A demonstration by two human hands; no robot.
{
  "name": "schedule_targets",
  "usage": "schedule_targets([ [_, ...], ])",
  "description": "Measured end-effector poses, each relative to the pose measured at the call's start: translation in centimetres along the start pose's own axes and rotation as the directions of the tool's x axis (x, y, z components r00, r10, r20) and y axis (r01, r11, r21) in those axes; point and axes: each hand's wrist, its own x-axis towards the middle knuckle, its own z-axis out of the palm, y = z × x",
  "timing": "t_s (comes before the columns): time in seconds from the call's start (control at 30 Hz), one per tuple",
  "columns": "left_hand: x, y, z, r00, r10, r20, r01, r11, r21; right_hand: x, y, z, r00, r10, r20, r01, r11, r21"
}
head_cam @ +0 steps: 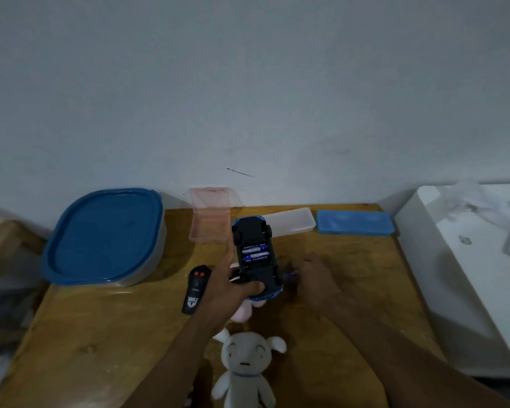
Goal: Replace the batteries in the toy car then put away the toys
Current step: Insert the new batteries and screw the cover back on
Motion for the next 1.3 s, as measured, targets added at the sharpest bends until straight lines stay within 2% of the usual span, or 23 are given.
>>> schedule_targets([
  [0.13,-0.9,0.5,0.0,1.0,0.021,0.016,-0.021,0.999,0.028,-2.1,-0.4,-2.3,0.977,0.114,-0.18,-0.077,0.977,0.201],
  [0.33,-2.9,1.7,-0.1,0.997,0.068,0.045,-0.068,0.998,0.008,-6.5,-2.5,-6.1,0.914,0.207,-0.35,-0.02,0.883,0.469],
  [0.47,-4.6,2.0,0.2,0.989,0.112,0.098,-0.11,0.994,-0.017,-9.4,-4.5,-6.6,0.89,0.238,-0.389,0.046,0.801,0.597],
  [0.6,-6.1,1.8,0.5,0.98,0.142,0.137,-0.142,0.99,-0.009,-12.0,-5.9,-6.2,0.898,0.209,-0.386,0.09,0.773,0.628],
  [0.73,-7.1,1.8,0.7,0.979,0.152,0.139,-0.151,0.988,-0.017,-12.8,-6.6,-5.7,0.875,0.225,-0.43,0.075,0.812,0.578],
  [0.97,-6.8,2.9,1.4,0.973,0.205,0.107,-0.203,0.979,-0.029,-12.2,-7.6,-6.6,0.895,0.076,-0.441,0.069,0.95,0.305],
  [1.1,-6.3,3.3,1.9,0.972,0.22,0.086,-0.222,0.975,0.012,-11.5,-7.3,-7.3,0.903,0.026,-0.428,0.104,0.955,0.277],
  [1.2,-6.2,3.6,2.3,0.97,0.227,0.087,-0.232,0.971,0.054,-10.7,-6.6,-8.2,0.919,0.05,-0.391,0.106,0.924,0.367],
  [1.3,-6.0,3.8,2.4,0.971,0.228,0.077,-0.233,0.971,0.057,-9.9,-5.9,-9.2,0.943,0.152,-0.297,0.057,0.804,0.593],
])
